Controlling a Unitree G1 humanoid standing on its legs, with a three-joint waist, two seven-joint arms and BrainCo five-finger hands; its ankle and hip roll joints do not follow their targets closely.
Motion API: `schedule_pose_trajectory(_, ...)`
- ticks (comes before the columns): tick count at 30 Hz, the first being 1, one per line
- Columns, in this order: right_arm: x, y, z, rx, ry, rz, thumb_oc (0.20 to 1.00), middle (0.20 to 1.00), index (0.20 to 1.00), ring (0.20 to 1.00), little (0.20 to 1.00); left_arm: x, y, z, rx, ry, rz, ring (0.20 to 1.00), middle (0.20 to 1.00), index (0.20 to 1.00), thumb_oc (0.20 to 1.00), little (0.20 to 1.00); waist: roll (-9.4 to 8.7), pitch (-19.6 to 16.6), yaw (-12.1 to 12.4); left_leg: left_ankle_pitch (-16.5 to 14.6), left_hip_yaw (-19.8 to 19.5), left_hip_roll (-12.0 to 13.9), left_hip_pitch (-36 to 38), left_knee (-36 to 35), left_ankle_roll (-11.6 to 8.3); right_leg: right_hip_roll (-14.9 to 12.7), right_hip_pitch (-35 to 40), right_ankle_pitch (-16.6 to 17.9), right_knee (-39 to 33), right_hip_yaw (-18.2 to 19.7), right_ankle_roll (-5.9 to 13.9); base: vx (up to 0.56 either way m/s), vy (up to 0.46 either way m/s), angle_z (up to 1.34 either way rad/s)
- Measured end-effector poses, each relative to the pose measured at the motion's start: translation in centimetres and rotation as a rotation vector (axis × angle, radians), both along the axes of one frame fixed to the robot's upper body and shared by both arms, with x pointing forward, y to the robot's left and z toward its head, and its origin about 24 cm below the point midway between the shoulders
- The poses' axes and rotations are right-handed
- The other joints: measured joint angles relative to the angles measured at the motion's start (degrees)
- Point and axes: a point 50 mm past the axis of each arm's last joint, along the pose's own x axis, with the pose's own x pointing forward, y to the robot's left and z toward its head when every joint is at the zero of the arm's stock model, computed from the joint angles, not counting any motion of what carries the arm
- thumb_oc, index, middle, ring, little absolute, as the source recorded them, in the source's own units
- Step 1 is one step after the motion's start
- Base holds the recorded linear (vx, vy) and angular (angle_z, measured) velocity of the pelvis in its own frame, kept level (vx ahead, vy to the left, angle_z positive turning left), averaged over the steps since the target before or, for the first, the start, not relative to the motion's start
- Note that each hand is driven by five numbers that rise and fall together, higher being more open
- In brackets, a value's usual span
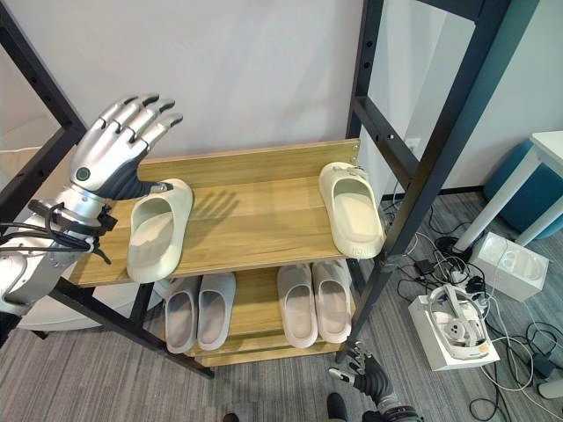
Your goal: Arrange the slippers neatly on the shoe rack.
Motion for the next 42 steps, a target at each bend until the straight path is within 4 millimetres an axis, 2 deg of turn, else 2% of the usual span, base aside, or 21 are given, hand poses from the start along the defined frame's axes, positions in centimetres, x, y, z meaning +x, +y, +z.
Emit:
schedule_pose_trajectory(4,-0.1,0.0,0.0,0.003,0.003,0.004,1.000,1.000,1.000,1.000,1.000,0.4,1.7,-1.1,0.017,0.062,0.084,1.000,1.000,1.000,1.000,1.000,-0.11,-0.07,-0.15,-0.01,0.09,0.06,0.03,0.00,-0.01,0.08,-0.03,0.00,0.00,0.06,-0.02,0.01,-0.001,0.00)
schedule_pose_trajectory(7,-0.1,0.0,0.0,0.003,0.002,0.003,1.000,1.000,1.000,1.000,1.000,0.5,3.1,-2.8,0.023,0.135,0.157,1.000,1.000,1.000,1.000,1.000,-0.17,-0.10,-0.28,-0.03,0.30,0.12,0.06,0.00,-0.04,0.14,-0.11,0.01,0.00,0.20,-0.02,0.02,0.004,-0.02)
schedule_pose_trajectory(16,-0.1,0.0,0.0,0.003,0.001,0.003,1.000,1.000,1.000,1.000,1.000,1.0,5.7,-4.8,0.037,0.224,0.300,1.000,1.000,1.000,1.000,1.000,-0.95,-0.67,-0.71,-0.12,1.50,0.33,0.09,0.00,-0.12,0.39,-0.87,0.17,0.00,1.47,-0.17,0.01,0.001,-0.06)
schedule_pose_trajectory(20,-0.2,-0.2,0.0,0.001,0.001,-0.006,1.000,1.000,1.000,1.000,1.000,2.0,6.5,-6.2,0.069,0.282,0.366,1.000,1.000,1.000,1.000,1.000,-0.98,-0.71,-1.54,-0.11,1.66,0.33,0.19,0.00,-0.12,0.42,-0.94,0.26,0.00,1.67,-0.27,0.01,0.001,-0.02)
schedule_pose_trajectory(26,-0.4,-0.7,0.2,-0.013,-0.004,-0.041,1.000,1.000,1.000,1.000,1.000,3.8,7.1,-6.2,0.067,0.269,0.472,1.000,1.000,1.000,1.000,1.000,-0.95,-0.97,-2.84,-0.12,3.11,0.53,0.19,0.00,-0.17,0.69,-2.02,0.15,0.00,3.14,-1.07,0.01,0.001,-0.11)
schedule_pose_trajectory(27,-0.5,-0.7,0.2,-0.014,-0.003,-0.044,1.000,1.000,1.000,1.000,1.000,4.1,6.9,-6.4,0.048,0.268,0.477,0.335,0.335,0.335,0.335,0.335,-0.97,-0.98,-3.34,-0.12,3.16,0.54,0.20,-0.01,-0.18,0.70,-2.11,0.17,0.00,3.19,-1.09,0.01,0.000,-0.07)
schedule_pose_trajectory(28,-0.6,-0.7,0.2,-0.015,-0.002,-0.045,1.000,1.000,1.000,1.000,1.000,4.4,6.8,-6.7,0.049,0.275,0.480,0.200,0.200,0.200,0.200,0.200,-0.97,-0.98,-3.50,-0.12,3.22,0.55,0.22,-0.01,-0.18,0.74,-2.34,0.17,0.00,3.23,-1.10,0.01,-0.006,-0.12)
schedule_pose_trajectory(30,-0.5,-0.6,0.4,-0.014,-0.010,-0.044,1.000,1.000,1.000,1.000,1.000,4.8,6.5,-6.5,0.052,0.268,0.479,0.200,0.200,0.200,0.200,0.200,-1.03,-0.99,-3.53,-0.18,4.53,0.76,0.15,-0.01,-0.27,0.72,-2.93,0.23,0.00,3.43,-1.09,0.01,-0.007,-0.23)
schedule_pose_trajectory(38,-0.6,-0.6,0.5,-0.014,-0.015,-0.049,1.000,1.000,1.000,1.000,1.000,4.8,5.3,-6.5,0.054,0.269,0.428,0.200,0.200,0.200,0.200,0.200,-1.66,-0.63,-3.44,-0.20,4.74,0.89,0.09,-0.01,-0.35,0.80,-3.46,0.68,0.00,3.49,-0.84,0.00,-0.003,-0.03)
schedule_pose_trajectory(42,-0.7,-0.6,0.4,-0.015,-0.012,-0.053,1.000,1.000,1.000,1.000,1.000,3.9,2.2,-5.1,0.005,0.182,0.276,0.200,0.200,0.200,0.200,0.200,-2.03,-0.61,-3.44,-0.40,4.88,0.89,-0.03,-0.01,-0.42,0.79,-3.45,0.68,0.00,3.55,-0.82,0.00,-0.020,-0.03)
